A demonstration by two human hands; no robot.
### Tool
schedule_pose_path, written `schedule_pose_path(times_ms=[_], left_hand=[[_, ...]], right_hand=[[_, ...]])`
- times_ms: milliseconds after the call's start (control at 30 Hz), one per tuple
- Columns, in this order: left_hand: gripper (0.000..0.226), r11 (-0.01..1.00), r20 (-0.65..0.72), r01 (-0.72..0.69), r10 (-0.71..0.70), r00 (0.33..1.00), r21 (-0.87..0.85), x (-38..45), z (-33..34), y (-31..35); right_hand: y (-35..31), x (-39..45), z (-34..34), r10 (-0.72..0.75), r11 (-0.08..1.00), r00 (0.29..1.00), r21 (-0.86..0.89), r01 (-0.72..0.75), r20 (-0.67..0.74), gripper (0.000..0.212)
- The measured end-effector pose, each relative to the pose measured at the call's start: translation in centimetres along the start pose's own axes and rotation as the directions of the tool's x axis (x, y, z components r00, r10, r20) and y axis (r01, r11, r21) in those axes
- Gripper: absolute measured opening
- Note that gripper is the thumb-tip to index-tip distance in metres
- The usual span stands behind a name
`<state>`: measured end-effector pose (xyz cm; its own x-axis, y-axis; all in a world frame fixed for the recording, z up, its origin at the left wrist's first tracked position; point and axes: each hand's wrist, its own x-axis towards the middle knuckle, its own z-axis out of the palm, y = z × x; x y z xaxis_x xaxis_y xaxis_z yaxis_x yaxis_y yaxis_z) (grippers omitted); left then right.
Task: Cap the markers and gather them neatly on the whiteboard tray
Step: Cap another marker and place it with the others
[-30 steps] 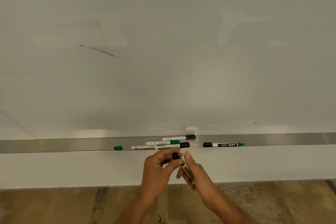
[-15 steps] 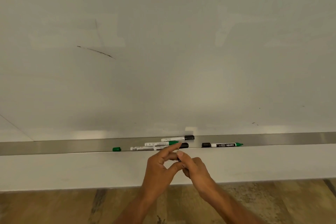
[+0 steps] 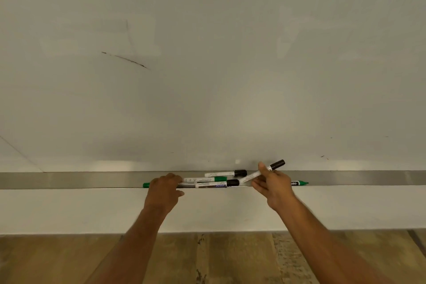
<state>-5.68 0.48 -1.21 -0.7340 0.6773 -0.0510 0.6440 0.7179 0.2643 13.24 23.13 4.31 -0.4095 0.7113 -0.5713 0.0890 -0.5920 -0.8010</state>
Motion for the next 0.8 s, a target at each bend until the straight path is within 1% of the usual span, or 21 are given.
schedule_pose_path(times_ms=[100,300,367,400,433,467,500,533,567,600,667,700,800], left_hand=[[0.024,0.995,-0.02,-0.047,0.049,0.999,0.086,0.5,0.1,-0.4],[0.027,0.984,0.039,-0.1,0.096,0.995,0.15,1.4,-0.1,-0.9],[0.025,0.984,0.041,-0.096,0.091,0.995,0.151,1.6,-0.2,-0.9],[0.022,0.985,0.037,-0.091,0.087,0.996,0.144,1.6,-0.2,-1.0],[0.019,0.989,0.032,-0.082,0.079,0.996,0.126,1.6,-0.3,-1.0],[0.018,0.992,0.03,-0.072,0.069,0.997,0.103,1.7,-0.3,-1.0],[0.018,0.995,0.033,-0.062,0.06,0.998,0.083,1.7,-0.3,-1.0],[0.018,0.996,0.038,-0.056,0.054,0.998,0.068,1.7,-0.4,-1.1],[0.019,0.997,0.044,-0.053,0.05,0.998,0.058,1.7,-0.5,-1.2],[0.019,0.997,0.049,-0.052,0.049,0.998,0.052,1.7,-0.6,-1.3],[0.02,0.997,0.049,-0.051,0.048,0.998,0.052,1.6,-0.9,-1.5],[0.02,0.997,0.045,-0.048,0.046,0.998,0.053,1.6,-1.2,-1.6],[0.017,0.997,0.009,-0.05,0.049,0.999,0.058,1.3,-1.9,-1.9]], right_hand=[[0.1,1.4,-0.2,0.025,1.0,0.999,0.012,-0.024,-0.031,0.02],[1.1,3.0,-0.8,0.052,0.999,0.997,-0.006,-0.052,-0.063,0.023],[1.3,3.3,-1.2,0.032,0.997,0.996,-0.067,-0.037,-0.083,0.021],[1.4,3.4,-1.3,0.003,0.992,0.995,-0.127,-0.016,-0.102,0.019],[1.5,3.5,-1.6,-0.051,0.973,0.991,-0.229,0.022,-0.122,0.018],[1.6,3.5,-1.8,-0.13,0.922,0.983,-0.38,0.073,-0.128,0.018],[1.7,3.5,-2.0,-0.221,0.824,0.97,-0.553,0.128,-0.105,0.018],[1.7,3.3,-2.1,-0.297,0.689,0.953,-0.704,0.172,-0.057,0.021],[1.7,3.1,-2.2,-0.344,0.562,0.939,-0.802,0.2,-0.007,0.026],[1.8,3.0,-2.3,-0.373,0.467,0.927,-0.856,0.222,0.036,0.03],[1.8,3.0,-2.4,-0.414,0.347,0.906,-0.905,0.246,0.088,0.035],[1.8,3.0,-2.5,-0.423,0.317,0.901,-0.916,0.245,0.094,0.036],[1.7,3.3,-2.2,-0.412,0.276,0.905,-0.932,0.234,0.105,0.039]])
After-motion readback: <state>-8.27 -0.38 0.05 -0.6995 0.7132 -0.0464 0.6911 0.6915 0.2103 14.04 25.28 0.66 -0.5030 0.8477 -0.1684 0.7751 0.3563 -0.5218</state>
